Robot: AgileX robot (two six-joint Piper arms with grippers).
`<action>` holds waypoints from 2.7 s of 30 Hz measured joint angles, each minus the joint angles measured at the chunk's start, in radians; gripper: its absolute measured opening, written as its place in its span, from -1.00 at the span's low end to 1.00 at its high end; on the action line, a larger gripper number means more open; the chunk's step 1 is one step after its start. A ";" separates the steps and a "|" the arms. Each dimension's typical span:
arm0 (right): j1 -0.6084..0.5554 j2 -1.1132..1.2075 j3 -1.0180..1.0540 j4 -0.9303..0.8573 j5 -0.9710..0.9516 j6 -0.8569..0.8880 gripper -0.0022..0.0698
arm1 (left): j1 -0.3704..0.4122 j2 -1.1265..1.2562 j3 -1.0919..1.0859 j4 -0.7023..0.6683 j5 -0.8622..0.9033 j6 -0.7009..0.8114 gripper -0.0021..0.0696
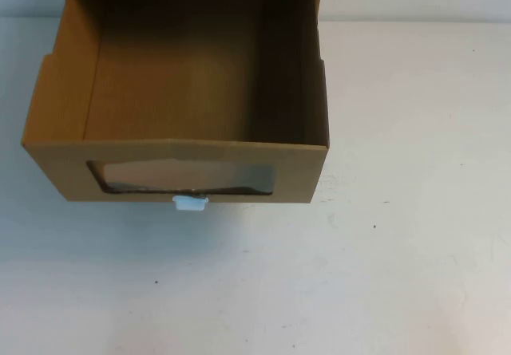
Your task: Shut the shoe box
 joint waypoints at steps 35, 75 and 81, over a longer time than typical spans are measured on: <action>-0.002 0.000 0.000 0.002 0.000 0.000 -0.97 | 0.000 0.000 0.000 0.013 0.000 -0.002 -0.96; -0.002 0.000 0.000 0.002 0.000 0.000 -0.97 | 0.000 0.022 -0.099 -0.113 -0.124 -0.555 -0.96; -0.002 0.000 0.000 0.002 0.000 0.000 -0.97 | 0.000 0.283 -0.440 -0.133 0.118 -0.358 -0.96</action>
